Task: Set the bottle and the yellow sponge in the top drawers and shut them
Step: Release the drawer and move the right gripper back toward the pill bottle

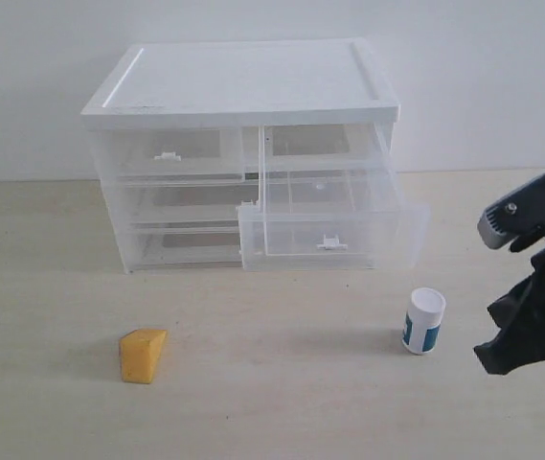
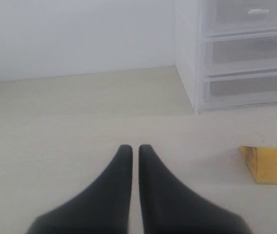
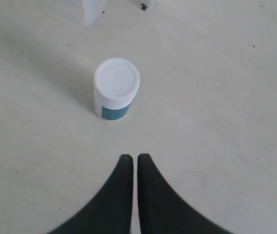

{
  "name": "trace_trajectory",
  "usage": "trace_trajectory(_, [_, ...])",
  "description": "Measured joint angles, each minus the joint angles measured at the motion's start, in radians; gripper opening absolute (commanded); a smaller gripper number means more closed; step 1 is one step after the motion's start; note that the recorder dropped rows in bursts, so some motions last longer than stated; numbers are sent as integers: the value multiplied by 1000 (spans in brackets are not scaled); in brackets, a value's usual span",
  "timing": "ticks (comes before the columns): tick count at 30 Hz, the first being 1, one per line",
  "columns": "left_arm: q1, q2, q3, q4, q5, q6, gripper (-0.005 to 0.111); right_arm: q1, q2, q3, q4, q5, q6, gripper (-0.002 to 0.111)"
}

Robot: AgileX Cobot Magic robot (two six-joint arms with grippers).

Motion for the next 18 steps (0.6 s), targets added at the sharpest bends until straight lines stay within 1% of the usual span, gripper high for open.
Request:
trace_trajectory(2, [0,0,0,0,0,0,4,15,0,57,66,-98,-45,0])
trace_trajectory(5, [0,0,0,0,0,0,4,79,0,116,115,-212,-56,0])
trace_trajectory(10, [0,0,0,0,0,0,4,206,-2,229,127,-483,37,0])
trace_trajectory(12, [0,0,0,0,0,0,4,253,-3,303,90,-638,128,0])
trace_trajectory(15, [0,0,0,0,0,0,4,284,-4,397,-51,-824,299,0])
trace_trajectory(18, [0,0,0,0,0,0,4,291,-4,434,-161,-923,412,0])
